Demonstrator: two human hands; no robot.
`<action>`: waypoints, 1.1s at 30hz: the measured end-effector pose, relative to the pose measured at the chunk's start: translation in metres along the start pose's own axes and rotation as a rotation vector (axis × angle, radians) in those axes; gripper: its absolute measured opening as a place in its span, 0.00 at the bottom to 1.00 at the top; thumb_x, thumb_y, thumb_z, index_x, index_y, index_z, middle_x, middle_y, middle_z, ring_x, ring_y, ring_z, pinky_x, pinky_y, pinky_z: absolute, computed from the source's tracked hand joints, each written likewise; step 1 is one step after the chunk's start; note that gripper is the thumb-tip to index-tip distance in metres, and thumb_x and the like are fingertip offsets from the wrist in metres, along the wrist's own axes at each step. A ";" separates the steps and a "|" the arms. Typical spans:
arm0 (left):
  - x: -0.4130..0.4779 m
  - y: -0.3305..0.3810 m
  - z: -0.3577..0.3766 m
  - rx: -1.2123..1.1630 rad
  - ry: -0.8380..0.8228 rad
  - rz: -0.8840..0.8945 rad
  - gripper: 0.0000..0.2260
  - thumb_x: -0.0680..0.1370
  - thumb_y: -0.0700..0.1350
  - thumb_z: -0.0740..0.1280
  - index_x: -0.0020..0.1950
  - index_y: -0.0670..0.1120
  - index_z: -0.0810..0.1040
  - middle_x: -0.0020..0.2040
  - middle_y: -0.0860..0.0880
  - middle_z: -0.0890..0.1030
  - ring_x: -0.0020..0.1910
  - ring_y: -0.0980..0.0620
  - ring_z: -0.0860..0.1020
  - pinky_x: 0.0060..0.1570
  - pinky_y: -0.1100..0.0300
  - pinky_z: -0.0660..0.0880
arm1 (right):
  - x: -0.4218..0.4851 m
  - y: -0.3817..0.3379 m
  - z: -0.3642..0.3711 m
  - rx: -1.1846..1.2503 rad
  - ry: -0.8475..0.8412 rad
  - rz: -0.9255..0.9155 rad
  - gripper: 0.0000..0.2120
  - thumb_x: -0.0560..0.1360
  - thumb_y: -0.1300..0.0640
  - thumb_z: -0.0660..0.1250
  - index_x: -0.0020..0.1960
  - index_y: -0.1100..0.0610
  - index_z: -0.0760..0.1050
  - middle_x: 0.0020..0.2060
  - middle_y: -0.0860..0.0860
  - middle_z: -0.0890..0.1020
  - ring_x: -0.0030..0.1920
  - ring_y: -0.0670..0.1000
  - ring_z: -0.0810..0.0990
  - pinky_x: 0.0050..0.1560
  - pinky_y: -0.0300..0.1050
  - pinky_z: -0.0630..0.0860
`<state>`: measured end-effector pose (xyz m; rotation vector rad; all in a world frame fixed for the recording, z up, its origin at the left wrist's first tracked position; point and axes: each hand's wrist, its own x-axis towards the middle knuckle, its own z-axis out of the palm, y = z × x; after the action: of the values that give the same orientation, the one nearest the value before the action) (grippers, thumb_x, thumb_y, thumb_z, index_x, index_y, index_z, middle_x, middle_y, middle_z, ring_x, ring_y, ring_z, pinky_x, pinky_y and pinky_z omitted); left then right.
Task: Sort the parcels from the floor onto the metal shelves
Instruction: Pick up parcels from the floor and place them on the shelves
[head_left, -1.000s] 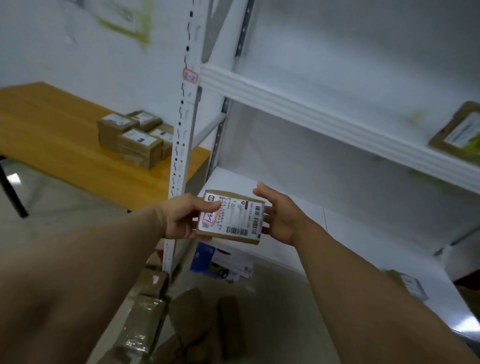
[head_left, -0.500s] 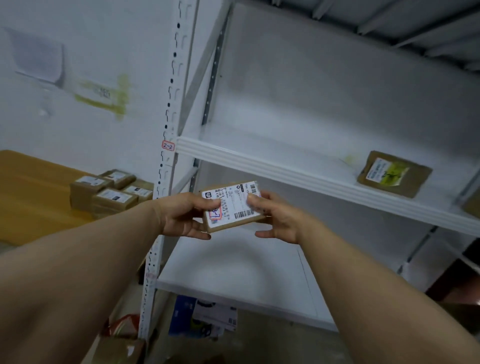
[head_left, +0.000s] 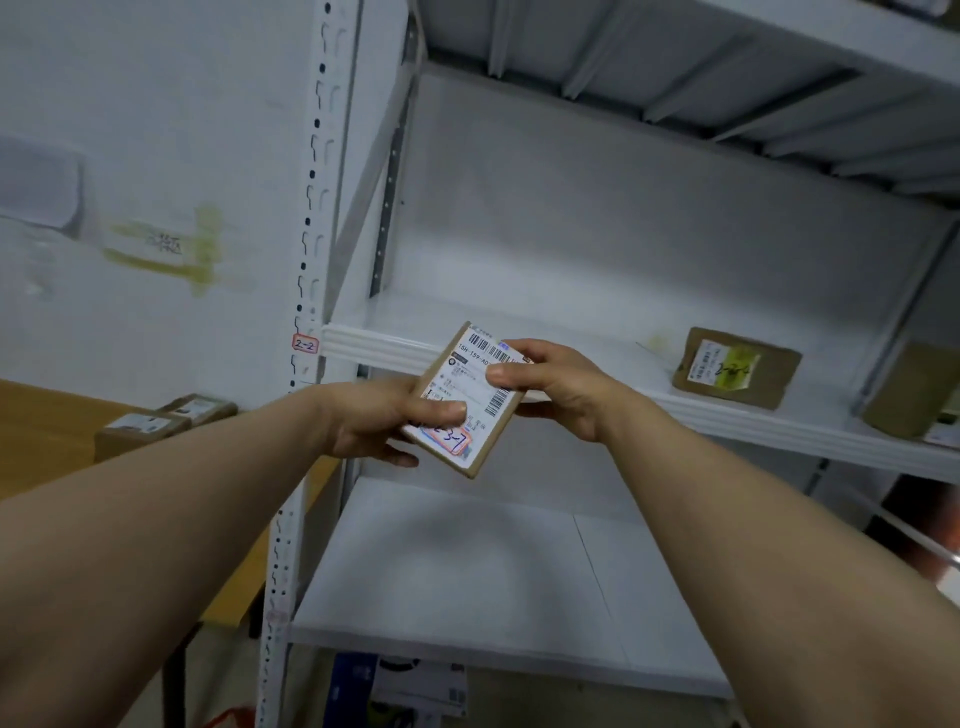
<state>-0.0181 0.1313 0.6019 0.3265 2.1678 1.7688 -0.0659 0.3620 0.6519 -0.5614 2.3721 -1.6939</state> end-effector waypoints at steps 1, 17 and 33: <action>0.003 0.005 0.000 0.013 -0.004 0.026 0.23 0.68 0.55 0.76 0.61 0.50 0.78 0.57 0.45 0.84 0.57 0.46 0.80 0.65 0.45 0.70 | 0.001 -0.005 -0.001 0.014 0.022 -0.024 0.23 0.69 0.57 0.79 0.62 0.49 0.80 0.53 0.49 0.87 0.54 0.49 0.85 0.54 0.47 0.81; 0.074 -0.009 0.041 0.053 -0.103 -0.016 0.25 0.65 0.58 0.77 0.59 0.54 0.80 0.56 0.49 0.84 0.56 0.50 0.80 0.62 0.48 0.71 | -0.003 0.039 -0.051 -0.008 -0.013 0.216 0.31 0.68 0.64 0.79 0.65 0.47 0.69 0.52 0.51 0.87 0.55 0.53 0.85 0.59 0.57 0.81; 0.256 -0.062 0.224 0.359 -0.216 -0.197 0.33 0.69 0.46 0.79 0.65 0.48 0.63 0.51 0.48 0.81 0.47 0.50 0.82 0.42 0.55 0.81 | -0.035 0.217 -0.196 -0.435 -0.049 0.560 0.39 0.67 0.55 0.80 0.71 0.47 0.64 0.59 0.50 0.78 0.59 0.53 0.79 0.64 0.56 0.78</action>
<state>-0.1658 0.4172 0.4746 0.3553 2.2621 1.1809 -0.1469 0.6079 0.5119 0.0265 2.5418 -0.9292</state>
